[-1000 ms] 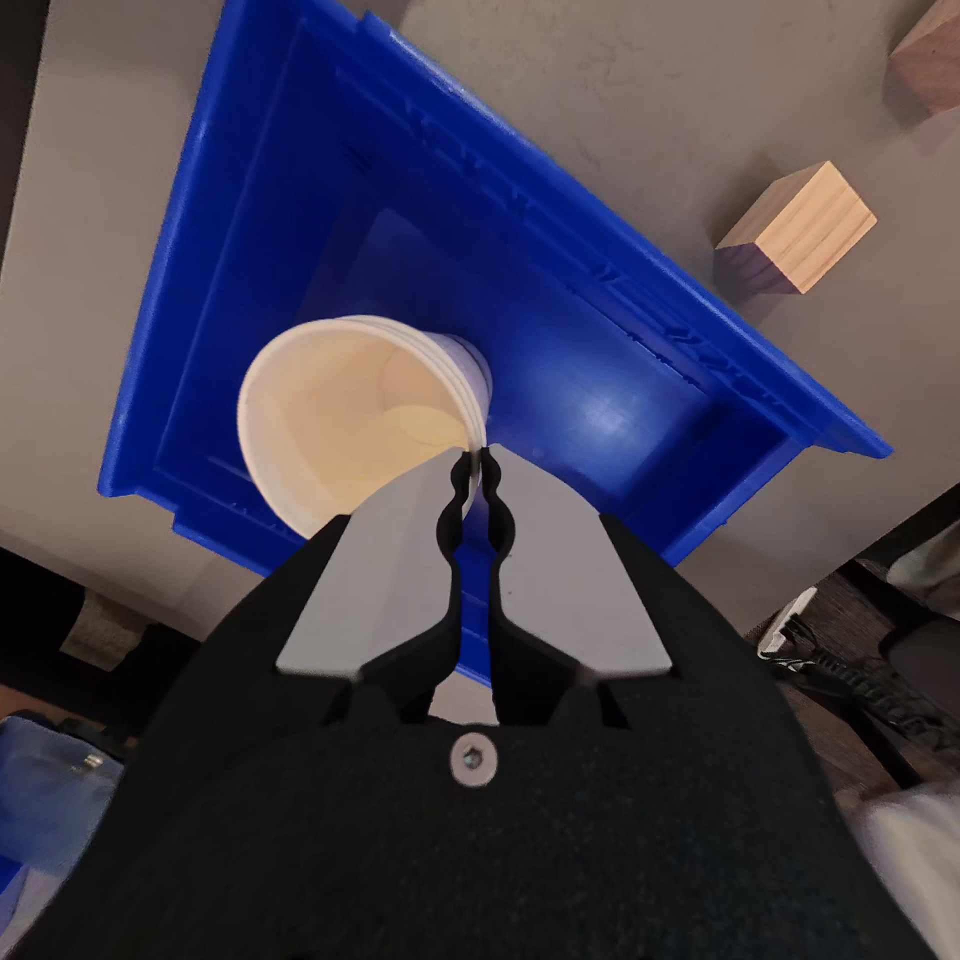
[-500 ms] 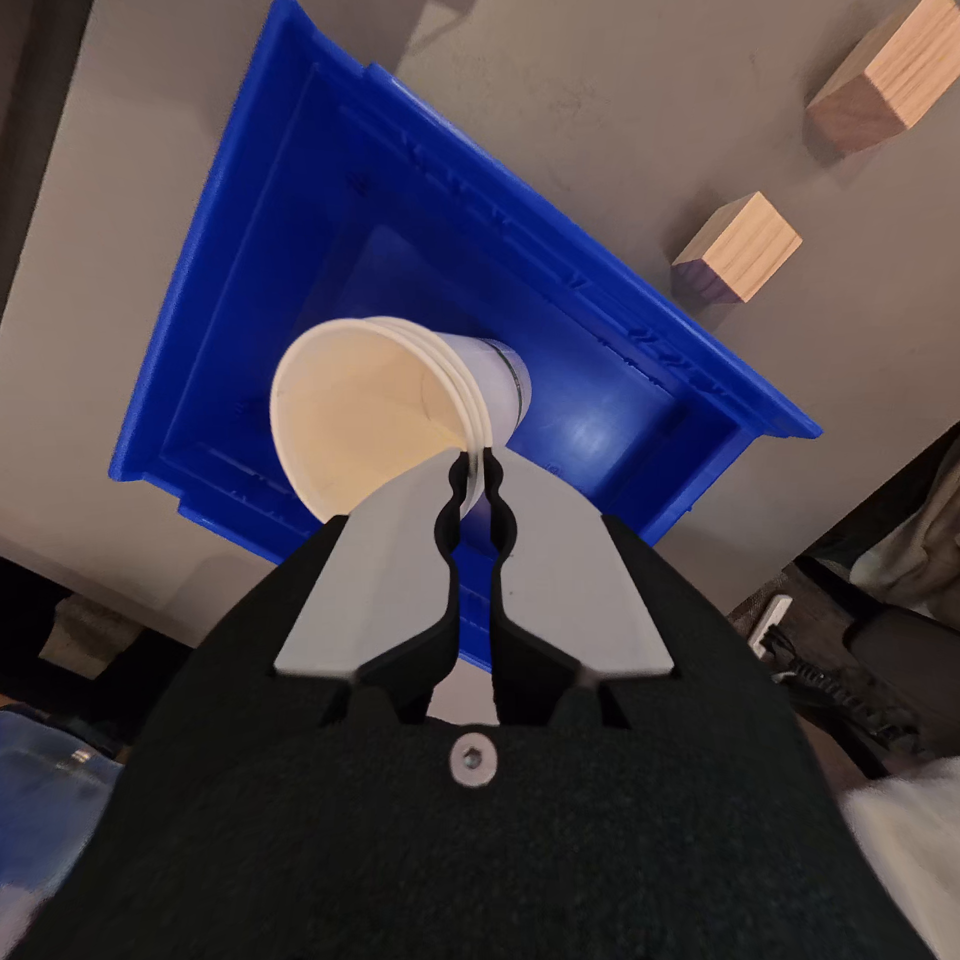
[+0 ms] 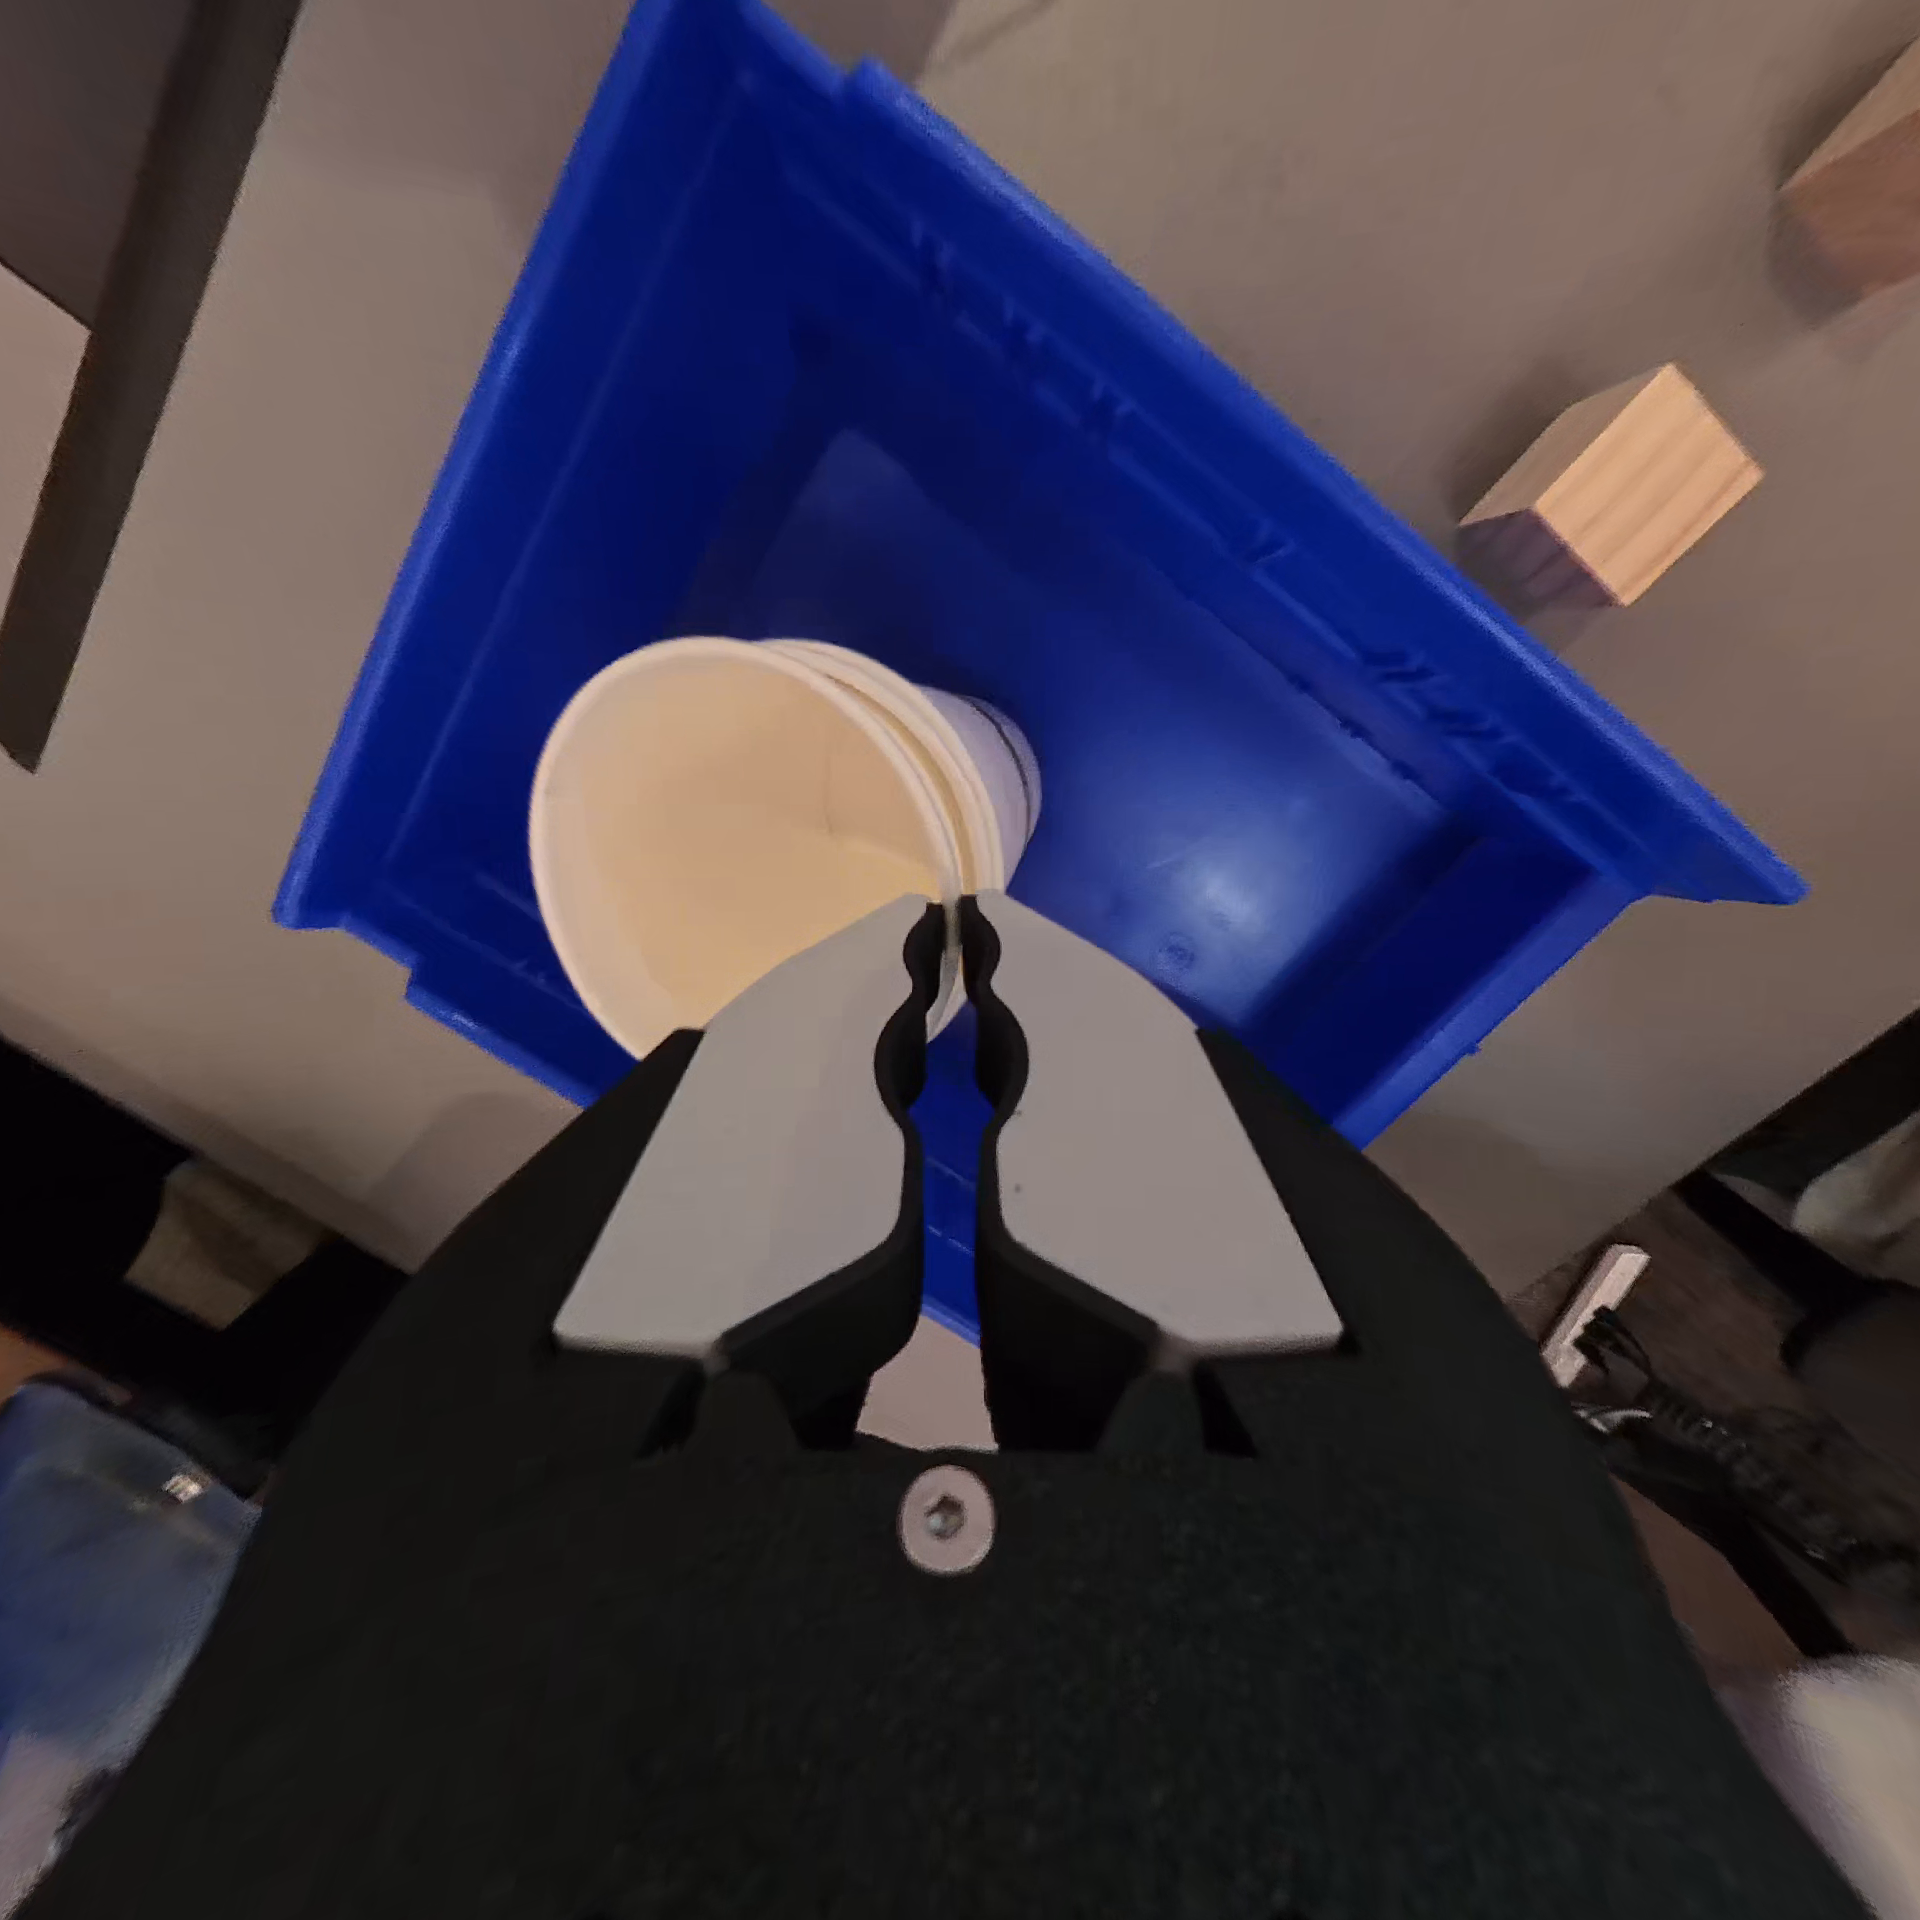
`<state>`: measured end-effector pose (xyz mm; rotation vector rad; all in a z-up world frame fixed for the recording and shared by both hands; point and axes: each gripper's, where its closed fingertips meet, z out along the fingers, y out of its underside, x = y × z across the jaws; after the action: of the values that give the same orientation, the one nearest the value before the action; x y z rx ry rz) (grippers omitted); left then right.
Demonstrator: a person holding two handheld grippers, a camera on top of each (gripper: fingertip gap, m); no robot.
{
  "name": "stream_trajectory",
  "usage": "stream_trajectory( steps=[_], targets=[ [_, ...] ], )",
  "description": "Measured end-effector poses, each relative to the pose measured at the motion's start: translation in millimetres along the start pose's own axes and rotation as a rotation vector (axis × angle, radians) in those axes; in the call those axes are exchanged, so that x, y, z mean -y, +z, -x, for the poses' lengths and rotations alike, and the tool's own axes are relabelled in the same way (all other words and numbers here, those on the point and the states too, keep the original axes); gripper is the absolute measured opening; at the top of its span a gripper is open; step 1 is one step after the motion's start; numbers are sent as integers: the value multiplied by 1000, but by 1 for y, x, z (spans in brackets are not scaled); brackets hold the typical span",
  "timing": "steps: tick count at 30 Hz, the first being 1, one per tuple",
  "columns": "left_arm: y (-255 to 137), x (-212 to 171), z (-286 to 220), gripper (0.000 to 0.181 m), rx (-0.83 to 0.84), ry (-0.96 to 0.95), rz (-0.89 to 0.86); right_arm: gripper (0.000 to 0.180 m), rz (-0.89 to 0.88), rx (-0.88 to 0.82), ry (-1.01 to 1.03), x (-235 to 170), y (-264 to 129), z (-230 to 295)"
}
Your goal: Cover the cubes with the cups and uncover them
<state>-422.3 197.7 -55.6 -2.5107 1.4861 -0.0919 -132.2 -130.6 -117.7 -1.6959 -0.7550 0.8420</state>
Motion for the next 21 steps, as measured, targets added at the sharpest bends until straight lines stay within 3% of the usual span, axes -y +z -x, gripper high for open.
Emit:
stream_trajectory(
  steps=[1,8,21],
  targets=[
    [-1,0,-2,3,-17,-7,-2,64,2,-1,-1,0,0,0],
    [-23,2,-6,3,-5,22,11,64,-2,-4,1,1,0,-2],
    [-152,41,-58,3,116,188,-243,63,-158,-58,153,24,-27,-37]
  ],
)
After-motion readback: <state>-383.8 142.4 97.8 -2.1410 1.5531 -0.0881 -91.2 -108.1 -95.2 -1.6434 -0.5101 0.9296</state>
